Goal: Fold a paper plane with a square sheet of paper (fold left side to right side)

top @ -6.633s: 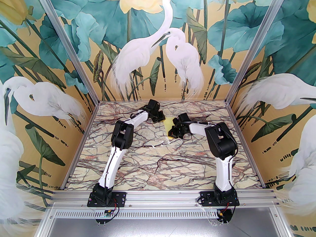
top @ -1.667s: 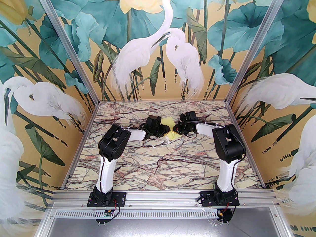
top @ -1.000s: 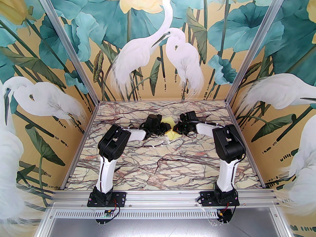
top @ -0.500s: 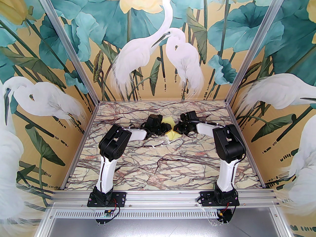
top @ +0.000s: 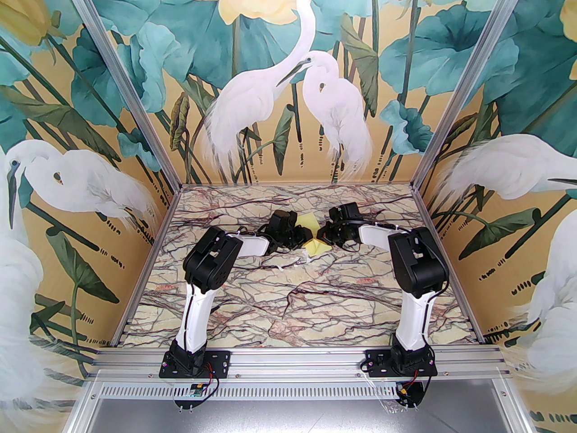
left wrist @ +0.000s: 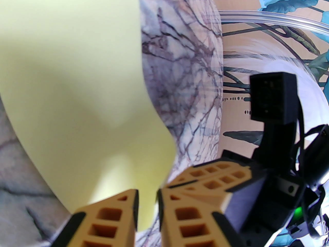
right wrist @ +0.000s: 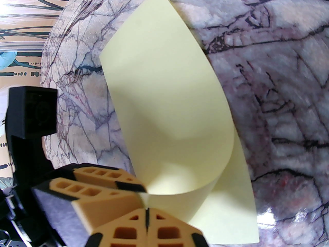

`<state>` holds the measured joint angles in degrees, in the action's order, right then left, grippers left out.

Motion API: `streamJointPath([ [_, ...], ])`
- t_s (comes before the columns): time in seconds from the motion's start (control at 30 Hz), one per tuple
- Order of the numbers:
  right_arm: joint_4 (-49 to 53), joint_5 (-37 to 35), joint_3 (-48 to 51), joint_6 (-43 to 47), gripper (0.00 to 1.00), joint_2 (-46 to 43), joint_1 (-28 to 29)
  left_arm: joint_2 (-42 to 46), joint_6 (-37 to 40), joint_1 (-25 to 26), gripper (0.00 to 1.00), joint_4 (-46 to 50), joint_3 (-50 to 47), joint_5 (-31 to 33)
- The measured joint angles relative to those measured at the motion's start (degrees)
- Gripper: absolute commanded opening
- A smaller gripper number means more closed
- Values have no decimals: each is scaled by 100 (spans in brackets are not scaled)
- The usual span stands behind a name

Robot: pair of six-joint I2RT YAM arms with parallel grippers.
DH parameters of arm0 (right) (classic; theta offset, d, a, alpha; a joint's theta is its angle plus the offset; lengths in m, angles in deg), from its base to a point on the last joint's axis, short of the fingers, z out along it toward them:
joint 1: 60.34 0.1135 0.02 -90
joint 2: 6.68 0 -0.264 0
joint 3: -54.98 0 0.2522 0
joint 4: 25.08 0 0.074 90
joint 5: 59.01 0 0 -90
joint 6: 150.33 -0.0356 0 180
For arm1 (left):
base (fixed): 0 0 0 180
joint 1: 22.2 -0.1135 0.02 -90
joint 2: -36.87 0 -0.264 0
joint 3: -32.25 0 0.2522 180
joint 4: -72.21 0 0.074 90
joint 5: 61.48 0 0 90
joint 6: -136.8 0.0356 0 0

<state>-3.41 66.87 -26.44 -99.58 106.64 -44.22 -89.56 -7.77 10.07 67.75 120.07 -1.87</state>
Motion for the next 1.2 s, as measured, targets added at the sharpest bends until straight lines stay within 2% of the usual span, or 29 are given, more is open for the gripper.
streamJointPath([
  [0.13,-7,0,0,0,0,0,0,-42,-39,0,17,-50,4,-9],
  [0.23,-9,0,0,0,0,0,0,-42,-116,0,9,-199,4,-42],
  [0.3,-13,0,0,0,0,0,0,-42,-162,0,1,-284,4,-46],
  [0.5,-26,0,2,2,0,0,-11,-42,-157,0,0,-319,4,-31],
  [0.57,-22,-4,2,2,0,0,-11,-42,-116,0,7,-304,4,-20],
  [0.67,-20,-44,52,11,8,-42,-39,-39,-4,0,11,-229,4,-17],
  [0.7,-2,-72,118,24,15,-101,-50,-37,52,0,13,-170,4,-9],
  [0.73,26,-114,199,39,27,-190,-68,-31,122,0,14,-87,4,4],
  [0.87,179,-330,538,155,40,-706,-192,83,474,0,25,417,26,168],
  [0.93,275,-426,599,197,41,-907,-240,181,688,0,26,686,81,284],
  [1.03,352,-549,599,245,43,-992,-304,304,914,-2,32,951,190,369],
  [1.2,586,-662,544,302,45,-769,-339,411,1309,-7,32,1394,400,621],
])
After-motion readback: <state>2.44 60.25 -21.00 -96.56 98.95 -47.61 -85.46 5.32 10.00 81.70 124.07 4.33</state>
